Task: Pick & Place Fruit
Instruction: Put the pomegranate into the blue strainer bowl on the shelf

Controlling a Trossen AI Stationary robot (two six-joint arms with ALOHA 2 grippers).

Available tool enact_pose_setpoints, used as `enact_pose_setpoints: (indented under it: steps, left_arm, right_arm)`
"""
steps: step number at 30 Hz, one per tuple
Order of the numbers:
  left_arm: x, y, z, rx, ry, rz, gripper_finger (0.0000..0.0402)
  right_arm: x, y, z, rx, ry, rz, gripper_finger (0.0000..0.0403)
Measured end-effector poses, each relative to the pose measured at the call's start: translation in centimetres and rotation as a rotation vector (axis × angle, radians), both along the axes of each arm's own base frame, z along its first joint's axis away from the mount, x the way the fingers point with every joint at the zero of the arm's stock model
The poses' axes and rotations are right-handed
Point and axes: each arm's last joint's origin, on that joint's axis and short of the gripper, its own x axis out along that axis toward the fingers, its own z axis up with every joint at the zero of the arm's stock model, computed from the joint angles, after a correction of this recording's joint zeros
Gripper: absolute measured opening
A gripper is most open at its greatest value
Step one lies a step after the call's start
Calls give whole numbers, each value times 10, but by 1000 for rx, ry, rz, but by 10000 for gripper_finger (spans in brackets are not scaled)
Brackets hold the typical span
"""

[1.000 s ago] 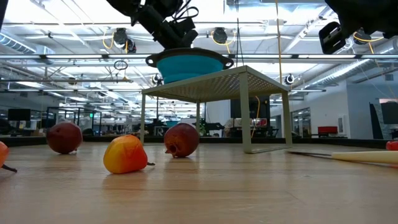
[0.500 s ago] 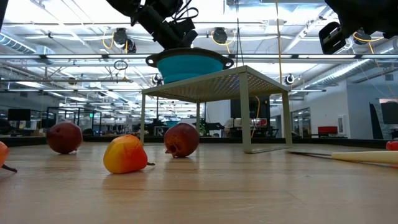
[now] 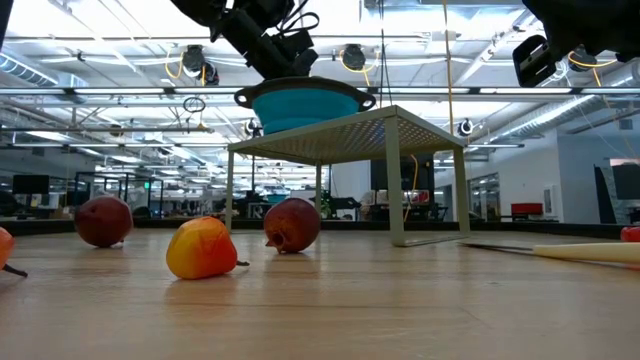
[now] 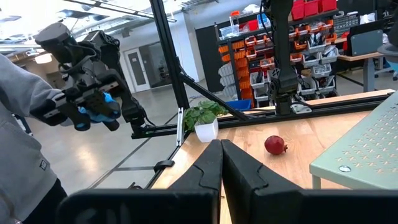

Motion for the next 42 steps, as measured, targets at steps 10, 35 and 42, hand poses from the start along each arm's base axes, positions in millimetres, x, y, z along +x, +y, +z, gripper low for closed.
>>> enact_pose_setpoints:
  steps: [10,35,42]
  left_arm:
    - [0,1,30,53,-56,-3,137]
    - [-57,-101,106,-188,-128,-91,45]
    - [-59,-131,106,-261,-122,-152,4]
  right_arm:
    - [0,0,1,8,-3,2,0]
    - [0,0,2,23,-9,7,0]
    - [0,1,2,24,-9,35,0]
